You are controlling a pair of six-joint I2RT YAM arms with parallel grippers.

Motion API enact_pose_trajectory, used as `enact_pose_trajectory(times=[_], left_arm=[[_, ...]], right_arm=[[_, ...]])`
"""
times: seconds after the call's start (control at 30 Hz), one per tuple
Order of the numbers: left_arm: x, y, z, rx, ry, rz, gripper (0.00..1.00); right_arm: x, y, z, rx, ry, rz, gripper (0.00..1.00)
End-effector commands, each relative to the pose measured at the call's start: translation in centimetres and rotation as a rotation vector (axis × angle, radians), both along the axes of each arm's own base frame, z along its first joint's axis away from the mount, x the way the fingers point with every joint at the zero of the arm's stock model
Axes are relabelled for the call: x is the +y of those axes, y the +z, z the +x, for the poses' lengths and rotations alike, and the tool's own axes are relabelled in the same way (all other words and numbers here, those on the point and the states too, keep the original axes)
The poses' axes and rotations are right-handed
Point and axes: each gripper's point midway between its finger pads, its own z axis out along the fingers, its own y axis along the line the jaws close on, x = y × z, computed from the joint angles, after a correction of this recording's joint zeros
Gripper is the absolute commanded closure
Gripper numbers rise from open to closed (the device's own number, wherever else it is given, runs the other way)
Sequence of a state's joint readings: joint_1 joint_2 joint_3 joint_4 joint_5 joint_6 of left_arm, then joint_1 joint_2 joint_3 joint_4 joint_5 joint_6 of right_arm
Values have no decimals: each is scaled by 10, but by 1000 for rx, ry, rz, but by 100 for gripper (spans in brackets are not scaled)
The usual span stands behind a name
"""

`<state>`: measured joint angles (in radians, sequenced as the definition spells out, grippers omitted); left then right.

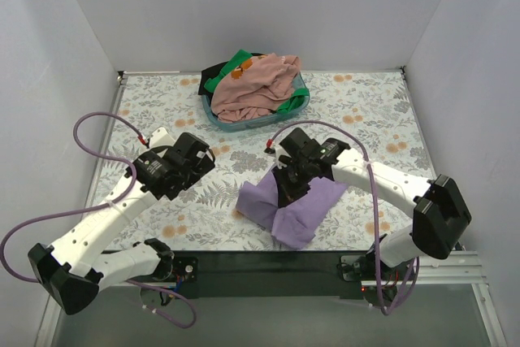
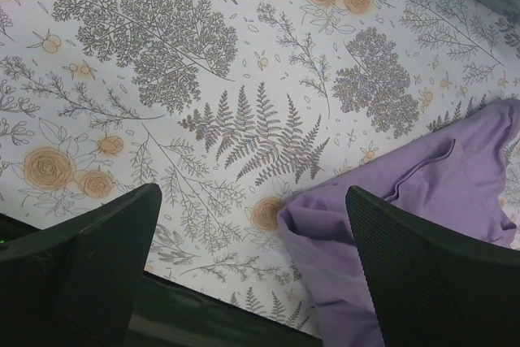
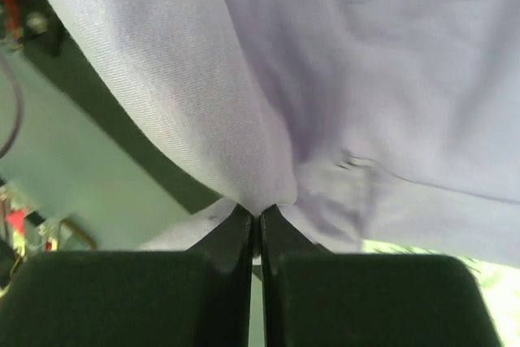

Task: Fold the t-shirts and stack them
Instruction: Fold the tshirt

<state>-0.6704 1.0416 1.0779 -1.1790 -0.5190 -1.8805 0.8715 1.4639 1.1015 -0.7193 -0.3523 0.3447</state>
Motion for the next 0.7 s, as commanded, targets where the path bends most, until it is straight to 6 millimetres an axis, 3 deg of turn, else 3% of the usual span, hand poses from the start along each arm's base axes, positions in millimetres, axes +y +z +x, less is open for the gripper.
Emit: enact_pose_trajectory(times=[0.0,0.23,0.4,0.67], left_arm=[[1,1,8,-24,-5,27,2],[-2,0,15,-31,-25,46,2],[-5,-3,16,-36,-51,33,2],[-6,-4,16,-52,-58,18,2]], right_arm=[[-30,4,20,-61,-29,-88,99],[-73,16,70,-157,-148,-204,99],[-80,26,92,-205,-159,-218,99],[-101,18,125,-206,-238,-296,99]])
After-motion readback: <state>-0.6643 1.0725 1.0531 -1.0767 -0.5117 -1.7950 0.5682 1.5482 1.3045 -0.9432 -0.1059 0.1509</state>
